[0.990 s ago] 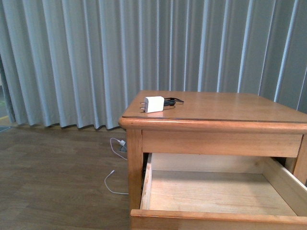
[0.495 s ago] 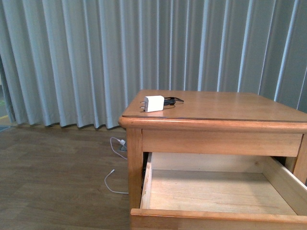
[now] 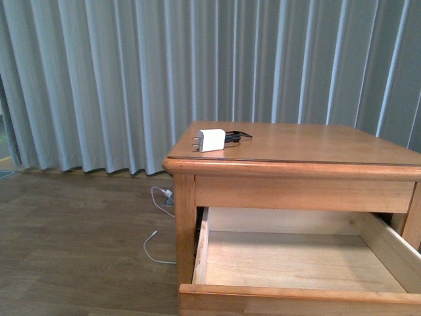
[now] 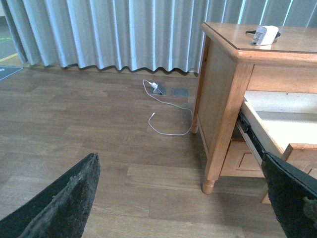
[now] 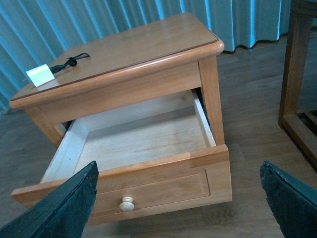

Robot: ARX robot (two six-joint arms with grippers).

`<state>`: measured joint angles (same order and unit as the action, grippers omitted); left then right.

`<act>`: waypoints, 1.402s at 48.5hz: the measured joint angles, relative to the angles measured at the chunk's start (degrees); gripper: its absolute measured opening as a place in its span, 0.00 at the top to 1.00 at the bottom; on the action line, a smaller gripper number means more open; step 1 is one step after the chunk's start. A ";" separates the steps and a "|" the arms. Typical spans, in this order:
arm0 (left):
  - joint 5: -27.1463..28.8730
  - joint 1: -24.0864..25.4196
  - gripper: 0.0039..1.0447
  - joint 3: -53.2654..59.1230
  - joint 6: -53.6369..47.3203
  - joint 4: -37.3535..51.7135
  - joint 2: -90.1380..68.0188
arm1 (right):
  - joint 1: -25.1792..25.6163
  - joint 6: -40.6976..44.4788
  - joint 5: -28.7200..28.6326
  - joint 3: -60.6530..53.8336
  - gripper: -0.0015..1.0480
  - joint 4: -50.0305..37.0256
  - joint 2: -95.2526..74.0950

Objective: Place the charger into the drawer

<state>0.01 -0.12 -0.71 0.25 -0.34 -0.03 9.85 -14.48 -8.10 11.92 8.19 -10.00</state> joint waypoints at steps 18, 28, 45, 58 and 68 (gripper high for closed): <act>0.00 0.00 0.05 0.00 0.00 0.00 0.00 | 0.00 0.00 0.00 0.00 0.08 0.00 0.00; 1.79 -0.59 0.05 0.00 -0.02 0.07 -0.17 | 0.00 -0.02 0.00 0.00 0.08 0.00 0.00; 15.30 -7.80 0.05 -1.11 1.14 12.39 -16.33 | 0.04 -0.20 0.00 0.00 0.08 0.00 0.00; 4.76 -6.54 0.05 -13.66 1.84 26.01 -44.44 | 0.04 -0.24 -0.02 0.00 0.08 0.00 0.00; 4.22 -13.68 0.05 -28.87 1.14 29.53 -64.59 | 0.04 -0.35 -0.02 0.00 0.08 0.00 0.00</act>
<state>4.23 -13.80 -29.58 1.39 29.19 -64.62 9.89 -14.83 -8.12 11.92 8.19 -10.00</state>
